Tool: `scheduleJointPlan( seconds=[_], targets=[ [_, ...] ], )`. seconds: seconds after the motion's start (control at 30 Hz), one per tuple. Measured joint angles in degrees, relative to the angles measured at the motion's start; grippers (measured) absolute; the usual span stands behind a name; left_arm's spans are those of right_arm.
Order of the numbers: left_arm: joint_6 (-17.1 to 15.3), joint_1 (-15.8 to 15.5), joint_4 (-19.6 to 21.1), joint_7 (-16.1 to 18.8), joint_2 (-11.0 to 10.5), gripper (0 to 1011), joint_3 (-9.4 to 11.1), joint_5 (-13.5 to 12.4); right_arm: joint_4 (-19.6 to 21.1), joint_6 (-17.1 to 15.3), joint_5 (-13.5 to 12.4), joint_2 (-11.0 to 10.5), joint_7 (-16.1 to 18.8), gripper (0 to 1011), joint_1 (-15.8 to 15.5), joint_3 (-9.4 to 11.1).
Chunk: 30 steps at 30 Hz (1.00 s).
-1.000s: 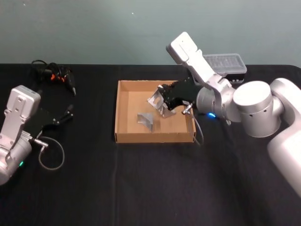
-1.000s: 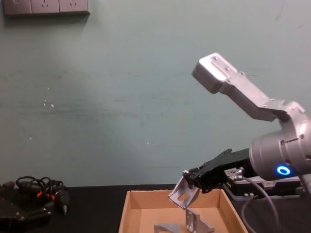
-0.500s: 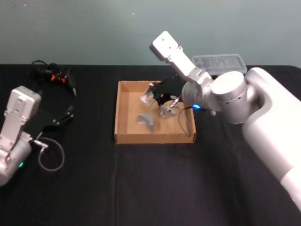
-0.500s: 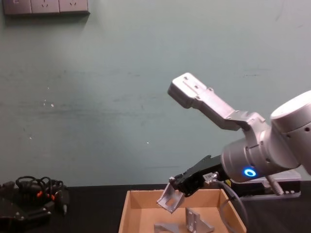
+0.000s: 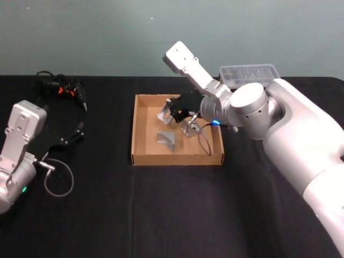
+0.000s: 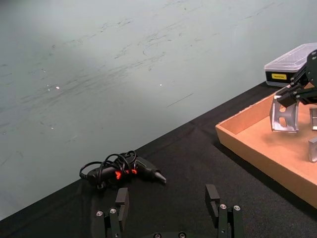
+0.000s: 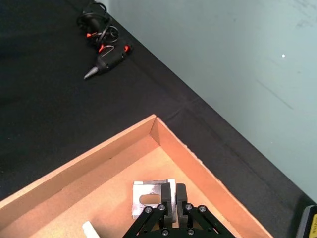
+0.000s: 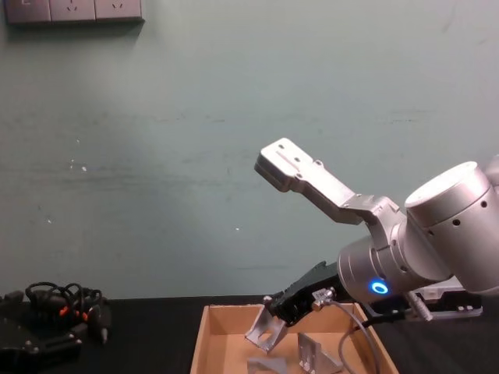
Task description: Use one hand to pick up the angle iron from the table and place it into the box.
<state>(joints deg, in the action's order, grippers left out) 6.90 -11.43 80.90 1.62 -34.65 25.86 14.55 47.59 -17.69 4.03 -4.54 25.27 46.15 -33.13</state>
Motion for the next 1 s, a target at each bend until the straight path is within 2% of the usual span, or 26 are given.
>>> scheduleJointPlan(
  seconds=[0.3,0.43,0.53,0.63,0.67,0.77,0.9,0.93,1.0],
  targets=[
    [0.00,0.00,0.00,0.00,0.00,1011,0.00,0.00,0.07,0.03,0.00,-0.01,0.06,57,0.05,0.05],
    [0.00,0.00,0.00,0.00,0.00,1011,0.00,0.00,0.22,0.03,-0.01,-0.06,0.06,132,-0.01,0.04],
    [0.01,0.00,0.00,0.00,0.00,1011,0.00,0.00,0.33,0.01,-0.03,-0.09,0.05,255,-0.06,0.02],
    [0.01,0.00,0.00,0.00,0.00,1011,0.00,0.00,0.38,0.00,-0.04,-0.11,0.04,320,-0.09,0.00],
    [0.00,0.00,0.00,0.00,0.00,1011,0.00,0.00,0.39,0.00,-0.04,-0.11,0.04,381,-0.10,0.00],
    [0.00,0.00,0.00,0.00,0.00,1011,0.00,0.00,0.43,-0.01,-0.05,-0.12,0.03,450,-0.11,-0.02],
    [0.00,0.00,0.00,0.00,0.00,1012,0.00,0.00,0.45,-0.02,-0.07,-0.14,0.02,583,-0.13,-0.04],
    [0.00,0.00,0.00,0.00,0.00,1011,0.00,0.00,0.46,-0.03,-0.08,-0.14,0.01,643,-0.13,-0.05],
    [0.00,0.00,0.00,0.00,0.00,1011,0.00,0.00,0.47,-0.03,-0.08,-0.15,0.01,683,-0.14,-0.05]
  ],
)
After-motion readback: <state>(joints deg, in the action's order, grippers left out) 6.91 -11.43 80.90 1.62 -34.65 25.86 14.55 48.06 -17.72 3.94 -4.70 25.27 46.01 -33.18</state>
